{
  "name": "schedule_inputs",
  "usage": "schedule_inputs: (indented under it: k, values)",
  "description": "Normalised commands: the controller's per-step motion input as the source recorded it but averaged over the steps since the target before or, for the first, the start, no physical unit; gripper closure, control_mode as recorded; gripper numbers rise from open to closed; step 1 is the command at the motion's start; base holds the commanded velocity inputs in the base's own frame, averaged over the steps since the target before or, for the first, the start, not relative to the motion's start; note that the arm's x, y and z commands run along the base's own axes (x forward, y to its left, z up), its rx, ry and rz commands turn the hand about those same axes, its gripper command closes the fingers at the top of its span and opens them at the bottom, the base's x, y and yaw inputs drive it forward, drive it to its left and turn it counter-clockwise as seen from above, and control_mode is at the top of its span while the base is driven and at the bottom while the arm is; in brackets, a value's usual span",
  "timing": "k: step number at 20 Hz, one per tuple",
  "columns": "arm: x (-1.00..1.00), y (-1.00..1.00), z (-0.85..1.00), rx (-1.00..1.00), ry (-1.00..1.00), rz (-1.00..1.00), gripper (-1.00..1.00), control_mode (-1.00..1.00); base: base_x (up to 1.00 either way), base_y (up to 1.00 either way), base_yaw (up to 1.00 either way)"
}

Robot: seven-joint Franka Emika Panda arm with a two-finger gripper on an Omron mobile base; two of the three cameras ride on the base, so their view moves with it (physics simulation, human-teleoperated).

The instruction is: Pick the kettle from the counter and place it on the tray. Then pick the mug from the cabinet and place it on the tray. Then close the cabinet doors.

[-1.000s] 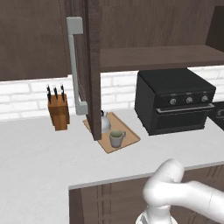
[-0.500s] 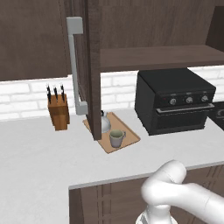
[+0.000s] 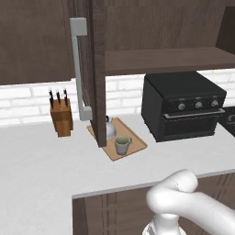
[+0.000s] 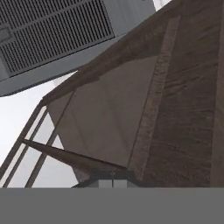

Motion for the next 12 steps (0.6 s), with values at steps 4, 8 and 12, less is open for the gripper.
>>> schedule_inputs:
  k: [4,8,12]
  values:
    - [0.05,0.61,0.44,-0.03,0.12,0.07,1.00,-1.00,0.00,0.00,0.00]
    - [0.08,0.27,0.57,-0.01,0.13,0.08,1.00,-1.00,0.00,0.00,0.00]
    - [0.00,0.01,0.72,-0.03,0.16,0.01,1.00,-1.00,0.00,0.00,0.00]
